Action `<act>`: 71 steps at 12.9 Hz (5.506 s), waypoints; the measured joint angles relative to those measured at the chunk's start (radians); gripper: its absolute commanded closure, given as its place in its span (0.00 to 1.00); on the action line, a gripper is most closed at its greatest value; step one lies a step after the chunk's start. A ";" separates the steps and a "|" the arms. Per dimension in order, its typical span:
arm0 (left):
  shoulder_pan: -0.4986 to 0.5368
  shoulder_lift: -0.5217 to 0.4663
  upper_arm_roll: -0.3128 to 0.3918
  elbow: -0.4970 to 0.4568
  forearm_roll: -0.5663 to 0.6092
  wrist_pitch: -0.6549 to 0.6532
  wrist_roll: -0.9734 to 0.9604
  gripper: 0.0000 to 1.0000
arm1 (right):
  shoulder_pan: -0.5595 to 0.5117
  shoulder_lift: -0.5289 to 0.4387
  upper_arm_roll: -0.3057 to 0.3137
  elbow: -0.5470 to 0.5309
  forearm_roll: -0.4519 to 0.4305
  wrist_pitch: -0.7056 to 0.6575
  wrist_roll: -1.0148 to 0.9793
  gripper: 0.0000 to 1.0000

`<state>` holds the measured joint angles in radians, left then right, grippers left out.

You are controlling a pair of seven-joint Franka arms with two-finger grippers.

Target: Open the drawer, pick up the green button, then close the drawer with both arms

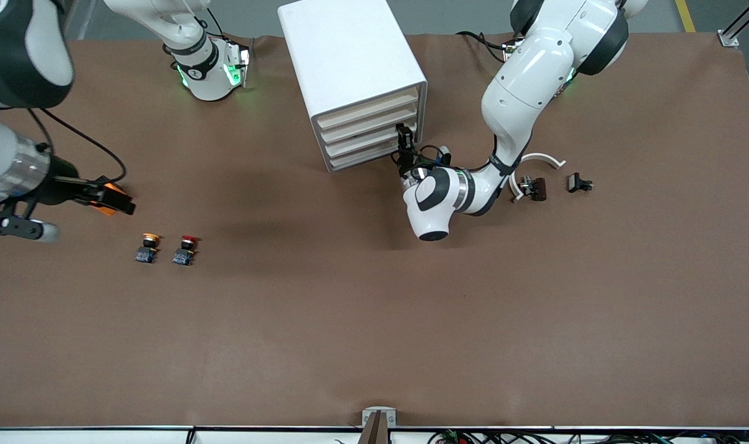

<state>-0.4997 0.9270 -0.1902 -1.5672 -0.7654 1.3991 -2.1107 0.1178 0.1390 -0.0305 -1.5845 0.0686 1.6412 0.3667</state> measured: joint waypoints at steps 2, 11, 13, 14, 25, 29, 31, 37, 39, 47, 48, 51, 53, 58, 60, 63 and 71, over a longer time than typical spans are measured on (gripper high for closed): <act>0.010 0.000 0.012 0.013 0.000 -0.002 0.000 0.94 | 0.098 0.001 0.004 -0.002 0.001 0.001 0.148 0.00; 0.095 0.000 0.050 0.094 0.000 0.021 -0.001 0.93 | 0.482 0.043 0.008 -0.196 0.002 0.311 0.719 0.00; 0.110 0.000 0.051 0.109 0.000 0.035 -0.001 0.93 | 0.564 0.079 0.007 -0.203 0.002 0.364 0.827 0.00; 0.120 0.000 0.051 0.118 0.000 0.045 -0.001 0.93 | 0.595 0.099 0.007 -0.205 0.002 0.385 0.860 0.00; 0.182 0.001 0.051 0.170 -0.022 0.104 -0.002 0.40 | 0.766 0.289 0.004 -0.196 -0.019 0.567 1.144 0.00; 0.186 0.001 0.051 0.197 -0.043 0.172 -0.002 0.00 | 0.788 0.348 0.003 -0.187 -0.054 0.609 1.176 0.00; 0.185 0.001 0.050 0.200 -0.043 0.172 -0.002 0.00 | 0.788 0.359 0.000 -0.181 -0.060 0.614 1.176 0.00; 0.187 0.000 0.049 0.213 -0.044 0.173 0.020 0.00 | 0.790 0.402 -0.001 -0.142 -0.075 0.614 1.176 0.15; 0.187 -0.003 0.047 0.236 -0.044 0.173 0.084 0.00 | 0.793 0.409 -0.001 -0.136 -0.076 0.614 1.175 0.19; 0.191 -0.050 0.050 0.305 0.051 0.175 0.417 0.00 | 0.830 0.427 0.000 -0.134 -0.076 0.637 1.176 0.87; 0.192 -0.053 0.056 0.312 0.070 0.180 0.476 0.00 | 0.832 0.427 0.000 -0.131 -0.076 0.641 1.176 1.00; 0.194 -0.062 0.073 0.320 0.138 0.239 0.687 0.00 | 0.832 0.427 -0.002 -0.126 -0.076 0.641 1.176 1.00; 0.193 -0.064 0.074 0.325 0.214 0.303 0.825 0.00 | 0.829 0.427 -0.010 -0.110 -0.076 0.640 1.176 1.00; 0.182 -0.082 0.071 0.327 0.457 0.492 1.099 0.00 | 0.712 0.399 -0.025 0.046 -0.075 0.393 0.979 1.00; 0.169 -0.080 0.068 0.321 0.541 0.604 1.124 0.00 | 0.622 0.355 -0.028 0.061 -0.075 0.329 0.803 1.00; 0.137 -0.079 0.067 0.317 0.579 0.711 1.126 0.00 | 0.475 0.313 -0.032 0.015 -0.075 0.300 0.542 1.00; 0.035 -0.079 0.067 0.260 0.666 0.740 1.109 0.00 | 0.240 0.302 -0.033 -0.278 -0.076 0.665 0.131 1.00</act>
<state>-0.4650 0.8479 -0.1237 -1.3076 -0.0991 2.1391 -1.0022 0.3581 0.4408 -0.0631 -1.8623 -0.0070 2.3058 0.4976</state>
